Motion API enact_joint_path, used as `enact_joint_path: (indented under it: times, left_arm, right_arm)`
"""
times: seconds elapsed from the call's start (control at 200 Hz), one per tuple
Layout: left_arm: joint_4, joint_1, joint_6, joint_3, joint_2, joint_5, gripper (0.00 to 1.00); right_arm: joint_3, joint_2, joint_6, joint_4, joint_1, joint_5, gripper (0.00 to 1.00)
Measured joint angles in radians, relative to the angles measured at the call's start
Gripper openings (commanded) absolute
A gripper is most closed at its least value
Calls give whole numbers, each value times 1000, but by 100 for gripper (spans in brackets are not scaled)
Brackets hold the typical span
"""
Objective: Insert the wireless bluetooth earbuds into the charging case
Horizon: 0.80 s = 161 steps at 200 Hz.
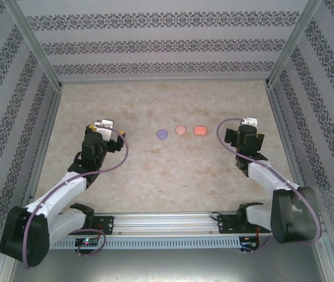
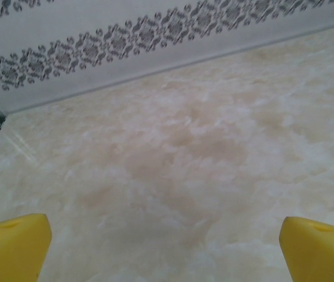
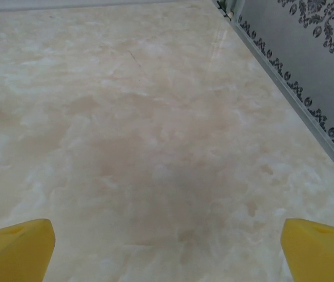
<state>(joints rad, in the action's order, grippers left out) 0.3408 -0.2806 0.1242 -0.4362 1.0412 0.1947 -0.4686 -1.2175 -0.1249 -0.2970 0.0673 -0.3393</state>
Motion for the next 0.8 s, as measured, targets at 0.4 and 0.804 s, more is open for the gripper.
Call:
enact_joint_path:
  times: [0.4, 0.804]
  left_arm:
    - [452, 137, -9, 135, 352, 0, 99]
    - [505, 305, -85, 37, 520, -267, 99]
  right_arm:
    - [131, -174, 55, -484, -18, 106, 98]
    - [97, -291, 98, -575, -37, 233, 98]
